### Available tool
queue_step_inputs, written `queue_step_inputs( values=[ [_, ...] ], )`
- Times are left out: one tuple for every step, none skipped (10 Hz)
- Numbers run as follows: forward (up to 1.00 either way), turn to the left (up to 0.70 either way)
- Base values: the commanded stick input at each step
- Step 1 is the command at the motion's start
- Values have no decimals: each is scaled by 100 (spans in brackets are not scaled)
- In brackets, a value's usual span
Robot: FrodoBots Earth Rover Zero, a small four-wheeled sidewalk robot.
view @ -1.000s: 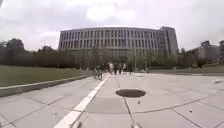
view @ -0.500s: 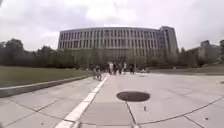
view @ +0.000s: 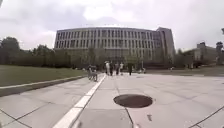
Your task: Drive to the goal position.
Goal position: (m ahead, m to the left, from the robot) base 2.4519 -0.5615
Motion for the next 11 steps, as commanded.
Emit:
queue_step_inputs(
  values=[
    [70,0],
    [70,-1],
    [70,-3],
    [70,0],
    [70,0],
    [70,0],
    [70,0],
    [70,0],
    [70,0],
    [70,0],
    [70,0]
  ],
)
